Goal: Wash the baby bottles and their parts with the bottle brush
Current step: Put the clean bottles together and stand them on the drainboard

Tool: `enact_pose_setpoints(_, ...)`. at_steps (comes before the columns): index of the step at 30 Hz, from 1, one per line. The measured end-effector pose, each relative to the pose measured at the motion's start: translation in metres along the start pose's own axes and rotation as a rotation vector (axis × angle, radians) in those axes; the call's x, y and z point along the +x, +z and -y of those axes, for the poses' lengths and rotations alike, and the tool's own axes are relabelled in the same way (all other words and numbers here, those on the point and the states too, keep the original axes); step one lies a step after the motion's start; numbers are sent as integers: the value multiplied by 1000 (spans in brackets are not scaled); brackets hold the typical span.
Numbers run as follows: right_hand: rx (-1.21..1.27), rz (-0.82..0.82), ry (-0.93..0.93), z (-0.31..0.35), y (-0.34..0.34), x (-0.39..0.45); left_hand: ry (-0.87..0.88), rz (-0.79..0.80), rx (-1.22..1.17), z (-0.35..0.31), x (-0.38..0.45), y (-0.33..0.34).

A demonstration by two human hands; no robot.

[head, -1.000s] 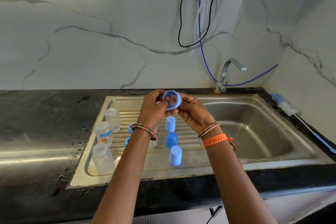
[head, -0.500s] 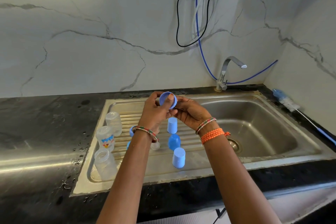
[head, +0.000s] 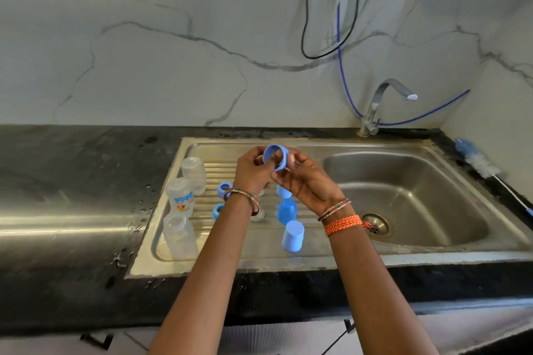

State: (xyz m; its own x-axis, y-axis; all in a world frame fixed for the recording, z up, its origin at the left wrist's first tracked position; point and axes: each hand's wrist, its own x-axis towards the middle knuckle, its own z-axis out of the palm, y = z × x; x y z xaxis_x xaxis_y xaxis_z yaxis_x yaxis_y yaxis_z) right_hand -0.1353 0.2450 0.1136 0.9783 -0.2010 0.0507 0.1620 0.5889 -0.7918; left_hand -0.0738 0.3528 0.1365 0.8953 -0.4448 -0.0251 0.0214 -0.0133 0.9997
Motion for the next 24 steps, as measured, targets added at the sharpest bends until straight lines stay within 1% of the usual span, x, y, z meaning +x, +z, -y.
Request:
enact_pose_setpoints(4,8,-80,76,-18,10,11,-37,-8,100,6,3,-36)
enact_pose_setpoints(6,-56,-108,89,-31,25,20,58,-102,129,10,3,-72)
enact_pose_setpoints(7,-161,-105,77,-41,34,25,143,-187,179,14,2,-94)
enact_pose_setpoints(9,-566,-67,-10,-58,48,35,260,-282,339,21,-5,-134)
enact_pose_setpoints(10,-783,-13,-54,-68,55,40,268,-300,415,26,-12,-154)
enact_pose_setpoints(11,-943,55,-82,-77,61,43,238,-299,472,33,-18,-170)
enact_pose_setpoints(12,-1043,127,-98,-87,67,46,175,-289,511,43,-24,-186)
enact_pose_setpoints(14,-1137,220,-107,-101,77,48,-32,-207,529,68,-35,-211)
enact_pose_setpoints(15,-1171,250,-109,-108,82,49,-150,-122,502,79,-41,-218)
enact_pose_setpoints(16,-1205,273,-113,-113,85,51,-228,-34,496,89,-44,-223)
enact_pose_setpoints(17,-1233,294,-108,-118,87,51,-267,38,524,96,-47,-224)
enact_pose_setpoints(18,-1245,305,-98,-121,90,51,-265,86,547,101,-47,-222)
enact_pose_setpoints(19,-1244,310,-88,-122,91,51,-252,98,555,101,-48,-216)
enact_pose_setpoints(21,-1248,331,-64,-121,93,51,-198,75,517,99,-47,-204)
enact_pose_setpoints(24,-1269,356,-39,-112,94,49,-122,55,336,91,-41,-194)
